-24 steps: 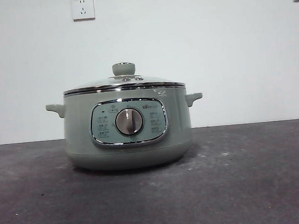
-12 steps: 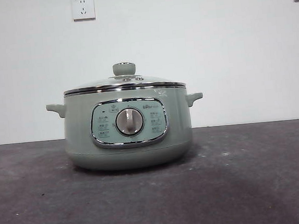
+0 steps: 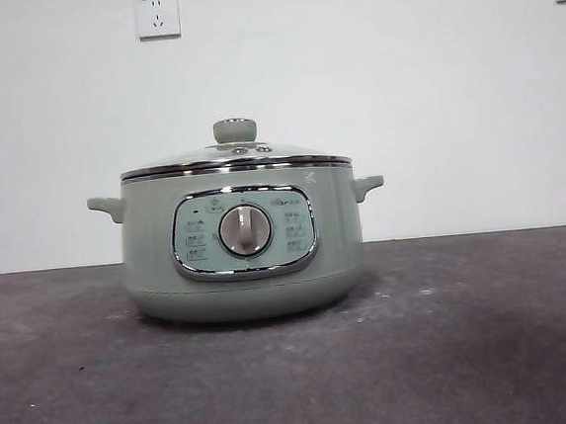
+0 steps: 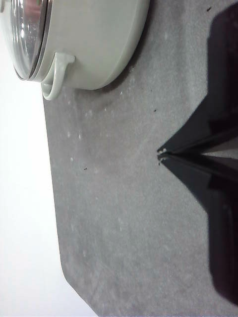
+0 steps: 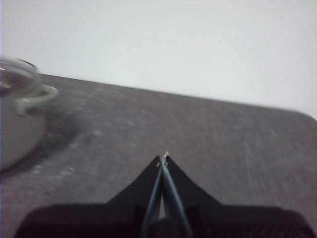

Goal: Pick up the pumpkin,open the lid,put the pumpkin in the pot,close the lid

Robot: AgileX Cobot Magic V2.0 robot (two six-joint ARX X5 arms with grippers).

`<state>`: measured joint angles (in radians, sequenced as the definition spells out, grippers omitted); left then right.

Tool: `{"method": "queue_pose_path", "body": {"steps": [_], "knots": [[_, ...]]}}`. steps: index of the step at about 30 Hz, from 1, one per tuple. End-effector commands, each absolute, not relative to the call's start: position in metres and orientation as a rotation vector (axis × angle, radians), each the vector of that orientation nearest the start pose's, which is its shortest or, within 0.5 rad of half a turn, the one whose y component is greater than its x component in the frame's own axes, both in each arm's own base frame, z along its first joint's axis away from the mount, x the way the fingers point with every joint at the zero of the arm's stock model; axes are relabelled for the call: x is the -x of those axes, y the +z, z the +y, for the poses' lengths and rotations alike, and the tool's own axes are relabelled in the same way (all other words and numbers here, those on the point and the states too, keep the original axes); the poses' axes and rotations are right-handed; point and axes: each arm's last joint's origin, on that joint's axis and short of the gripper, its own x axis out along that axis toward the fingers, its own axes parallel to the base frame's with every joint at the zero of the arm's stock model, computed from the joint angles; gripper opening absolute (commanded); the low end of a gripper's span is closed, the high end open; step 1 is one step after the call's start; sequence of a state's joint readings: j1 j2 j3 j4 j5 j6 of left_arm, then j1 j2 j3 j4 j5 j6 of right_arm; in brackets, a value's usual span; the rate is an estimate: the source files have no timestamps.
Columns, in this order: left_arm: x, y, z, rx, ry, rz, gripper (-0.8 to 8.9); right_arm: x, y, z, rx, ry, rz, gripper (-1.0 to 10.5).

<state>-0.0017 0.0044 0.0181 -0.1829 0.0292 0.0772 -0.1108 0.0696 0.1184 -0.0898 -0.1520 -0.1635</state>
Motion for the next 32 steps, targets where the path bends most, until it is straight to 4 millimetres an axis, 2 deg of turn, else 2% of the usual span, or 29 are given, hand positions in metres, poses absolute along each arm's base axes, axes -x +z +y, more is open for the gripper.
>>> {"method": "queue_pose_path", "body": {"steps": [1,9,15,32], "knots": [[-0.096,0.147,-0.001,-0.068,-0.035,0.179,-0.04,-0.096,0.179,-0.006,0.122,0.024,0.047,0.0],[-0.096,0.147,-0.001,-0.068,-0.035,0.179,-0.04,-0.097,0.156,-0.006,0.091,0.034,0.094,0.0],[-0.096,0.147,-0.001,-0.068,-0.035,0.179,-0.04,-0.096,0.149,-0.006,0.084,0.037,0.165,0.0],[-0.096,0.147,-0.001,-0.068,-0.035,0.179,-0.04,-0.096,0.149,-0.006,0.061,0.035,0.165,0.0]]}}
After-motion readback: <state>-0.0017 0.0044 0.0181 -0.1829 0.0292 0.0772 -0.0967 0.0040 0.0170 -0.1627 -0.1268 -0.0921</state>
